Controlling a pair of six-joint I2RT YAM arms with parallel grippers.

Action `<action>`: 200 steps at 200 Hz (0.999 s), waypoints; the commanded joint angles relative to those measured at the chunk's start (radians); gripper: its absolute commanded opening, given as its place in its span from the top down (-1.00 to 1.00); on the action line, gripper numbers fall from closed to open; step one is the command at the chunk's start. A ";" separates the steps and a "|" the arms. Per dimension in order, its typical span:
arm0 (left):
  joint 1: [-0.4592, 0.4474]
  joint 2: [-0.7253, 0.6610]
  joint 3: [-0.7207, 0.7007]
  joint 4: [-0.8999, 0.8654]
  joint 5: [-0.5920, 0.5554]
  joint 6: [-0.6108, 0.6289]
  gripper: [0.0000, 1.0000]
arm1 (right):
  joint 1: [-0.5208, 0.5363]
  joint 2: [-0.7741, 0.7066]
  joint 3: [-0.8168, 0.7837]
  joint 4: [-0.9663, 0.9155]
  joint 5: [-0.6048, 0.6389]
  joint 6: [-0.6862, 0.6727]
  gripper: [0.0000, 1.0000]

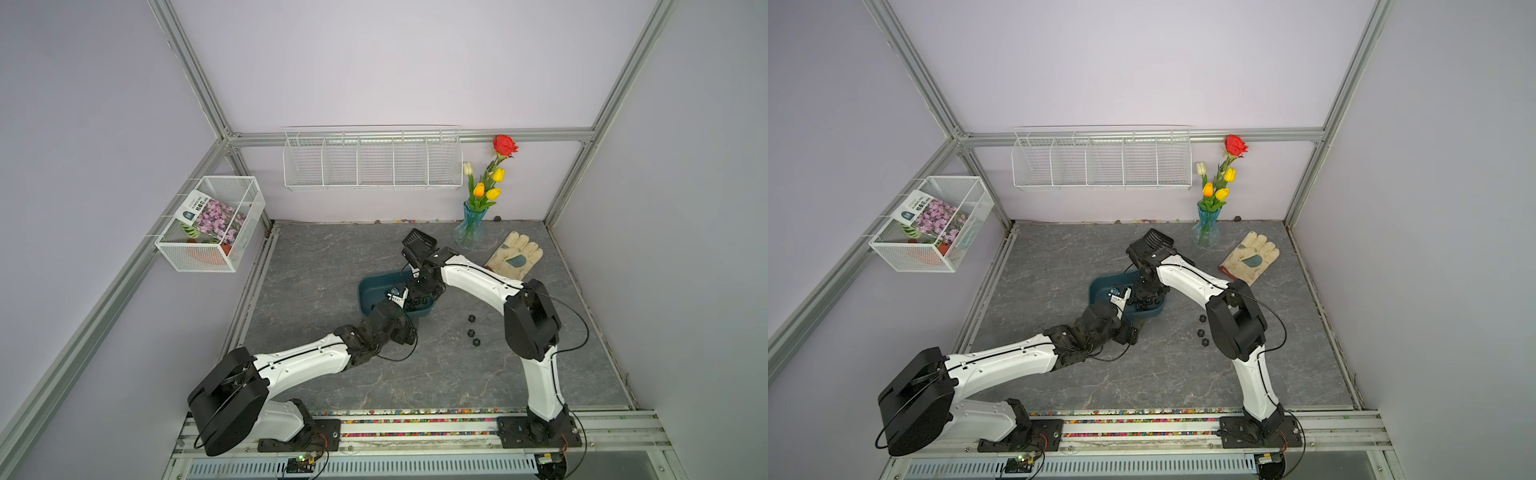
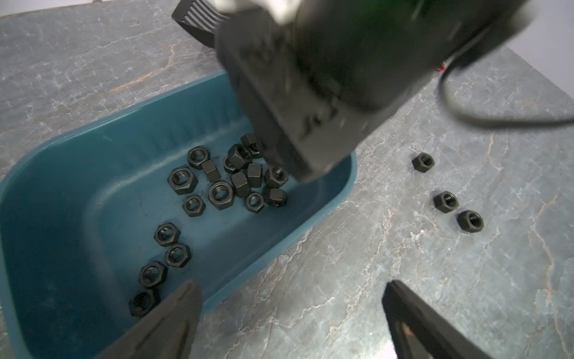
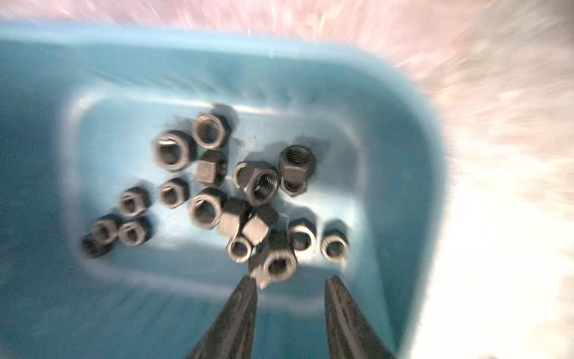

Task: Put the nuts on the desktop into the storage box
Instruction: Pick up the nut from the center of the board.

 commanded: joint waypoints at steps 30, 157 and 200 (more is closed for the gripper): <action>-0.072 -0.023 0.042 0.002 -0.007 0.052 -0.92 | -0.035 -0.243 -0.153 -0.010 0.095 0.015 0.15; -0.170 0.155 0.093 0.144 0.187 0.129 -0.92 | -0.250 -0.473 -0.670 0.149 0.044 0.046 0.13; -0.180 0.190 0.103 0.165 0.208 0.128 -0.92 | -0.261 -0.440 -0.719 0.198 0.021 0.051 0.13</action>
